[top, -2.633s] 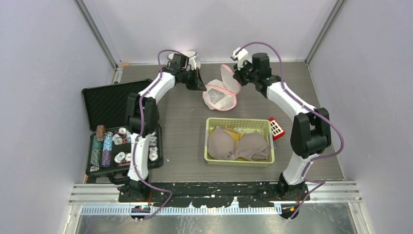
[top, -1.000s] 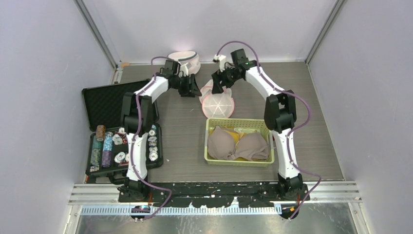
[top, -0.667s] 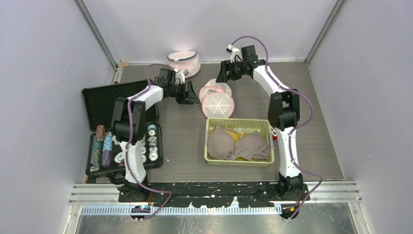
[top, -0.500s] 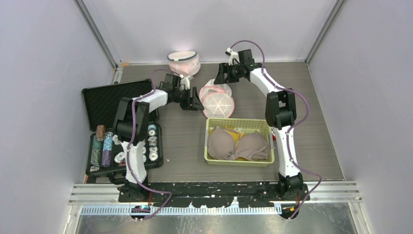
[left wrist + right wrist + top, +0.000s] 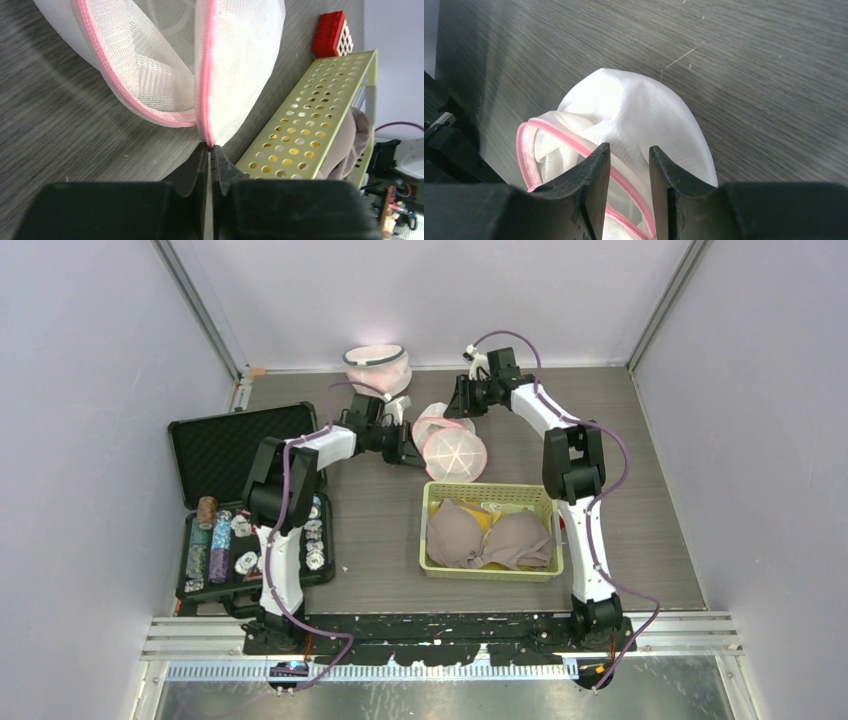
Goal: Unzip the laundry bag and remove the bra
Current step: Close the laundry bag at the center of the board, then move the laundry bag to the center of the board.
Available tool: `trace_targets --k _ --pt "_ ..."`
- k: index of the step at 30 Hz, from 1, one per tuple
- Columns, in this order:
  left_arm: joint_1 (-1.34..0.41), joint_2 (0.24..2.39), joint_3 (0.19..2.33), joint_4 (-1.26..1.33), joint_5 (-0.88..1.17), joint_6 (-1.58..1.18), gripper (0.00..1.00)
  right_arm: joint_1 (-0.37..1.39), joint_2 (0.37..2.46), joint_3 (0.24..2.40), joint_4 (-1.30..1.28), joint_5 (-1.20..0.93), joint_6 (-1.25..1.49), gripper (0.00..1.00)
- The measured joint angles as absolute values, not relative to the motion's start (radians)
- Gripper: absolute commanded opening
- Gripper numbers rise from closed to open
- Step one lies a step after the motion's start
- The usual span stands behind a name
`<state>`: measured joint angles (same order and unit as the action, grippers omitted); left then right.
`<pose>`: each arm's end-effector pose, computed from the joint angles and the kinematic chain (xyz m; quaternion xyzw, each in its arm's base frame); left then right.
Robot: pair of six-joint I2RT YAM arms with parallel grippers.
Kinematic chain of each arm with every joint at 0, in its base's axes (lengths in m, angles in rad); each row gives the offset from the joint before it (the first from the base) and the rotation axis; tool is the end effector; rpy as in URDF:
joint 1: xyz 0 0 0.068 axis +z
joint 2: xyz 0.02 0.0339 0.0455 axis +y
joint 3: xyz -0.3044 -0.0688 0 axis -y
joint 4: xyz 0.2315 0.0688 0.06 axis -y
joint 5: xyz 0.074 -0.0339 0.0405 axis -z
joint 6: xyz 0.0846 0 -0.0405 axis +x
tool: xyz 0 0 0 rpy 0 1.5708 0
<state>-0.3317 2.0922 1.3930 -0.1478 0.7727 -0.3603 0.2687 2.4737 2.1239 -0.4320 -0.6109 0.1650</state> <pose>0.4313 -0.2110 0.1735 0.1210 0.8681 -0.4427 0.1890 0.5644 0.2057 0.1781 -0.1611 0.8733 0.3500 0.2982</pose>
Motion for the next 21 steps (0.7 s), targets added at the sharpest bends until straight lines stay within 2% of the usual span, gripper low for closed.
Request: trace_targets --k 4,10,13,17,18,19,21 --pt "-0.332 2.088 1.399 -0.146 0.781 -0.355 0.0 0.266 2.474 2.091 -0.436 -0.636 0.16 0.29" --pt "-0.33 2.054 1.428 -0.163 0.776 -0.331 0.0 0.26 2.468 2.008 -0.472 -0.673 0.149 0.26" --pt "-0.322 2.049 1.467 -0.168 0.761 -0.329 0.0 0.249 2.438 1.958 -0.489 -0.696 0.146 0.26" --pt "-0.291 2.049 1.515 -0.175 0.729 -0.327 0.0 0.224 2.36 1.882 -0.5 -0.719 0.16 0.33" --pt "-0.285 2.049 1.525 -0.179 0.726 -0.324 0.07 0.217 2.341 1.87 -0.502 -0.724 0.165 0.34" --pt "-0.278 2.049 1.537 -0.185 0.728 -0.317 0.2 0.21 2.323 1.864 -0.503 -0.73 0.168 0.36" --pt "-0.267 2.049 1.552 -0.197 0.737 -0.291 0.34 0.198 2.297 1.864 -0.497 -0.736 0.176 0.42"
